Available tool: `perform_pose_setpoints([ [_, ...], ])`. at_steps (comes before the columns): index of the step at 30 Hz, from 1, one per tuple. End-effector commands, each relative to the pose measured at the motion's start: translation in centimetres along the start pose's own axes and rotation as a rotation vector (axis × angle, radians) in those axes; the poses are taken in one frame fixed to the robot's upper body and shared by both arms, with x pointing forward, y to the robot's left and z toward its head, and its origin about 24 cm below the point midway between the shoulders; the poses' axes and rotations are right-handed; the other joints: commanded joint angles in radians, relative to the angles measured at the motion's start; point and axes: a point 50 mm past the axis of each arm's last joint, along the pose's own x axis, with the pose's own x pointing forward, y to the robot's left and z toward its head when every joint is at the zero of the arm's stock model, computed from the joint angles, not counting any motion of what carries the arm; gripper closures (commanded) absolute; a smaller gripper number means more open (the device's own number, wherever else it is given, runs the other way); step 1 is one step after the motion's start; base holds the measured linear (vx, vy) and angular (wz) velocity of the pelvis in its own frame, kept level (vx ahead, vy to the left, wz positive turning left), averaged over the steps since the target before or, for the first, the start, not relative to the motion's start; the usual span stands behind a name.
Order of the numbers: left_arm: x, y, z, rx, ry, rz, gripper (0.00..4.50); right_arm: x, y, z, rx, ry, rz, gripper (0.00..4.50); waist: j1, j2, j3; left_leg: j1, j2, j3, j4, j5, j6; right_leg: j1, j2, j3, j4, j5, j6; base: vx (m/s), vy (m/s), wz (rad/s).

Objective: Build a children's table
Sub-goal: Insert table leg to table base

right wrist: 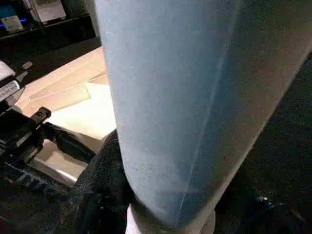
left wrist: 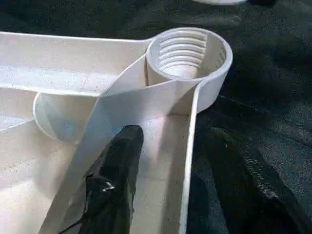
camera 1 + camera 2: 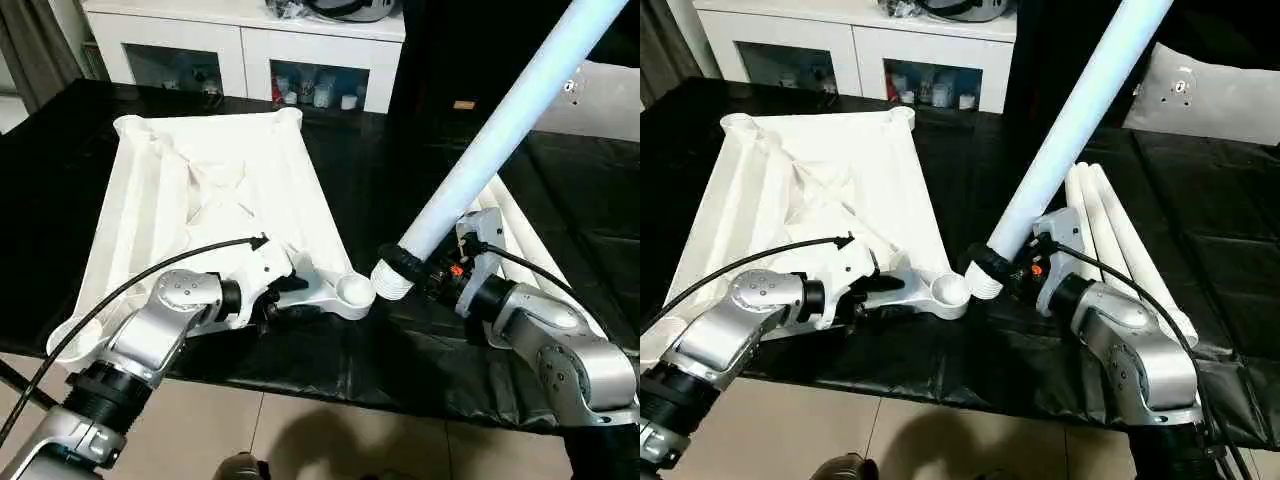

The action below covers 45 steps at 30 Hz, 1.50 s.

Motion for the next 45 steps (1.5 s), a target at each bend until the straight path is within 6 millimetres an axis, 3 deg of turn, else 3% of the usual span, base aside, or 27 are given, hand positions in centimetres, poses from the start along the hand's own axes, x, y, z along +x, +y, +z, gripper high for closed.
perform_pose_setpoints([
  [1,-0.2,0.2,-0.3,-0.001,0.034,-0.007,2.48,-0.2,0.2,0.5,-0.015,-0.013,0.014,2.62,0.002,0.006,-0.076,0.034,0.031,-0.014,-0.081,-0.345,-0.055,0.028,-0.073,0.038,-0.093,-0.363,-0.152,0.0,0.0,0.0],
  [2,-0.2,0.2,-0.4,0.001,0.043,-0.015,2.74,-0.2,0.2,0.5,-0.014,-0.011,0.016,2.62,0.002,0.007,-0.076,0.035,0.031,-0.015,-0.081,-0.351,-0.055,0.028,-0.073,0.037,-0.094,-0.377,-0.149,0.0,0.0,0.0],
  [8,-0.2,0.2,-0.6,0.009,0.064,-0.019,3.11,0.1,0.3,0.5,-0.014,-0.001,0.03,2.62,0.002,0.005,-0.077,0.034,0.032,-0.015,-0.081,-0.34,-0.052,0.029,-0.073,0.037,-0.09,-0.347,-0.159,0.0,0.0,0.0],
  [9,-0.2,0.2,-0.6,0.011,0.071,-0.021,3.33,0.1,0.3,0.5,-0.014,0.001,0.033,2.62,0.002,0.006,-0.077,0.034,0.032,-0.015,-0.082,-0.339,-0.052,0.029,-0.073,0.037,-0.09,-0.347,-0.16,0.0,0.0,0.0],
  [13,-0.2,0.2,-0.9,0.018,0.1,-0.031,3.45,0.2,0.3,0.5,-0.015,0.007,0.04,2.62,0.002,0.006,-0.077,0.034,0.032,-0.015,-0.082,-0.341,-0.052,0.029,-0.073,0.038,-0.091,-0.354,-0.158,0.0,0.0,0.0],
  [15,-0.2,0.2,-1.1,0.026,0.118,-0.037,3.81,0.2,0.3,0.4,-0.017,0.012,0.043,2.62,0.002,0.005,-0.076,0.034,0.032,-0.015,-0.082,-0.345,-0.053,0.028,-0.074,0.037,-0.091,-0.36,-0.158,0.0,0.0,0.0],
  [23,0.0,0.2,-1.3,0.046,0.147,-0.041,4.39,0.2,0.4,0.6,-0.019,0.021,0.061,2.62,0.0,0.005,-0.071,0.039,0.03,-0.019,-0.083,-0.396,-0.059,0.024,-0.079,0.036,-0.107,-0.487,-0.123,0.0,0.0,0.0],
  [28,0.1,0.1,-1.4,0.083,0.166,-0.07,4.5,0.8,0.8,1.5,-0.029,0.027,0.135,2.62,-0.006,0.005,-0.072,0.036,0.03,-0.022,-0.085,-0.398,-0.06,0.027,-0.077,0.033,-0.104,-0.476,-0.121,0.0,0.0,0.0],
  [30,0.2,0.0,-1.4,0.1,0.166,-0.088,4.5,1.2,1.0,1.8,-0.049,0.047,0.171,2.62,-0.004,0.003,-0.072,0.043,0.029,-0.019,-0.081,-0.404,-0.058,0.022,-0.078,0.035,-0.108,-0.489,-0.124,0.0,0.0,0.0],
  [32,0.4,-0.2,-1.2,0.146,0.158,-0.113,4.5,1.9,1.1,1.8,-0.07,0.081,0.208,2.62,-0.003,0.0,-0.073,0.042,0.029,-0.019,-0.081,-0.388,-0.054,0.023,-0.077,0.036,-0.106,-0.475,-0.129,0.0,0.0,0.0],
  [33,0.4,-0.2,-1.2,0.161,0.155,-0.122,4.5,2.2,1.1,1.8,-0.079,0.096,0.215,2.62,-0.003,0.003,-0.073,0.042,0.031,-0.019,-0.082,-0.383,-0.056,0.025,-0.078,0.037,-0.104,-0.464,-0.131,0.0,0.0,0.0],
  [41,0.9,-0.8,-0.4,0.223,0.099,-0.215,4.5,3.5,0.7,0.8,-0.101,0.208,0.251,2.62,0.008,-0.002,-0.08,0.042,0.035,-0.011,-0.082,-0.334,-0.057,0.029,-0.075,0.04,-0.087,-0.311,-0.181,0.0,0.0,0.0],
  [45,1.3,-1.0,0.1,0.251,0.067,-0.281,4.5,3.7,0.4,0.1,-0.093,0.266,0.266,2.62,0.016,-0.012,-0.079,0.042,0.034,-0.008,-0.082,-0.323,-0.049,0.031,-0.077,0.039,-0.09,-0.331,-0.174,0.0,0.0,0.0],
])
